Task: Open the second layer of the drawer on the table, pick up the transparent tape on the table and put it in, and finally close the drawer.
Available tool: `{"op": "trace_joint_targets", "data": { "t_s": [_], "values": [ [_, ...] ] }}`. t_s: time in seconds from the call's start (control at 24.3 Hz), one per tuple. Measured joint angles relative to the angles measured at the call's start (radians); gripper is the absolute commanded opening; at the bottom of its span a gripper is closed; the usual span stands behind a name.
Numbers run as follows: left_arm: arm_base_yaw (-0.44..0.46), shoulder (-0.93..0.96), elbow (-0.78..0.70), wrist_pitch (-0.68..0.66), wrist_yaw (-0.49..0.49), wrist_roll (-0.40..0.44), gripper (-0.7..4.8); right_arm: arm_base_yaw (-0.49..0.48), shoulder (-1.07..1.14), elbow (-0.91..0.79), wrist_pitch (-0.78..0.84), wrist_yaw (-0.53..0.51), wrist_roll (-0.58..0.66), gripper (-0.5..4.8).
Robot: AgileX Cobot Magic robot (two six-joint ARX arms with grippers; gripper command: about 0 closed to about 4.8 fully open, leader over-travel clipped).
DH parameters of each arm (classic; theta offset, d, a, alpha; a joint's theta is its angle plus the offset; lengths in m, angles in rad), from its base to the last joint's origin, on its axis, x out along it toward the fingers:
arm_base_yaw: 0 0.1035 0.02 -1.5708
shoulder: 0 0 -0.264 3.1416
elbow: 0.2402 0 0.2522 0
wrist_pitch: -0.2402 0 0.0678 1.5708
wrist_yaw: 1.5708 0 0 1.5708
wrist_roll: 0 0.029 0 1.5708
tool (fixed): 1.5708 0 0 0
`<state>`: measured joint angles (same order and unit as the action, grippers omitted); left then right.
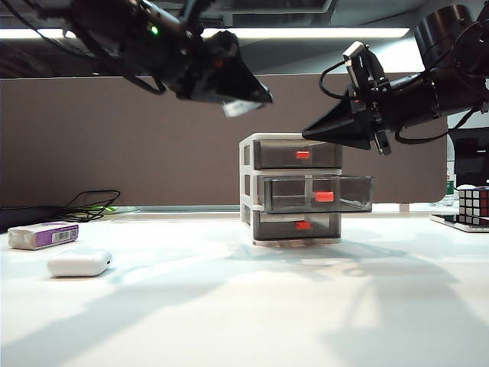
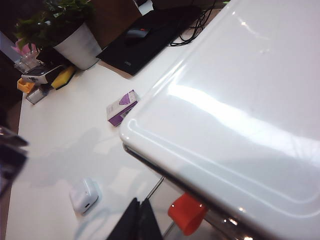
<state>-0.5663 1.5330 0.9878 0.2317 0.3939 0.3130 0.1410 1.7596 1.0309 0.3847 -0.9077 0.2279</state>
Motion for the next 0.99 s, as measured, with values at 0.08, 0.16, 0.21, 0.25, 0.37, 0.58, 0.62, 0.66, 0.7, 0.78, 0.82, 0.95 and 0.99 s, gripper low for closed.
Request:
{"op": "trace_joint_targets", "data": {
  "t_s": [0.08, 0.16, 0.21, 0.25, 0.37, 0.58, 0.62, 0.66, 0.7, 0.78, 0.82, 0.95, 0.99],
  "values": [
    [-0.01, 0.046, 0.036, -0.005, 0.0, -0.004, 0.43, 0.0, 0.0, 0.0, 0.0, 0.004, 0.0, -0.05],
    [-0.023, 0.083, 0.067, -0.004, 0.0, -0.006, 0.43, 0.001, 0.0, 0.0, 0.0, 0.012, 0.0, -0.05],
    [-0.033, 0.106, 0.086, -0.005, 0.003, -0.008, 0.43, 0.002, 0.0, 0.0, 0.0, 0.014, 0.0, -0.05],
    [-0.04, 0.124, 0.1, -0.004, 0.004, -0.008, 0.43, 0.005, 0.0, 0.0, 0.0, 0.015, 0.0, -0.05],
    [-0.064, 0.172, 0.137, -0.006, 0.007, -0.01, 0.43, 0.006, 0.0, 0.0, 0.0, 0.017, 0.0, -0.05],
    [-0.074, 0.206, 0.151, -0.006, 0.007, -0.012, 0.43, 0.006, 0.0, 0.0, 0.0, 0.046, 0.0, -0.05],
    [-0.074, 0.21, 0.151, -0.006, 0.007, -0.011, 0.43, 0.005, 0.0, 0.001, 0.003, 0.056, 0.0, -0.05],
    [-0.072, 0.216, 0.152, -0.006, 0.007, -0.012, 0.43, 0.005, 0.0, 0.0, 0.008, 0.062, 0.0, -0.05],
    [-0.071, 0.228, 0.152, -0.009, 0.006, -0.012, 0.43, 0.005, 0.0, 0.001, 0.021, 0.065, 0.001, -0.05],
    [-0.071, 0.243, 0.153, -0.013, 0.007, -0.012, 0.43, 0.006, 0.0, 0.001, 0.032, 0.067, 0.004, -0.05],
    [-0.072, 0.253, 0.153, -0.013, 0.007, -0.012, 0.43, 0.006, 0.0, 0.001, 0.036, 0.067, 0.004, -0.05],
    [-0.072, 0.267, 0.153, -0.021, 0.007, -0.012, 1.06, 0.006, 0.0, 0.001, 0.036, 0.067, 0.005, -0.05],
    [-0.071, 0.267, 0.153, -0.019, 0.006, -0.012, 1.79, 0.006, 0.0, 0.001, 0.036, 0.067, 0.005, -0.05]
  ]
}}
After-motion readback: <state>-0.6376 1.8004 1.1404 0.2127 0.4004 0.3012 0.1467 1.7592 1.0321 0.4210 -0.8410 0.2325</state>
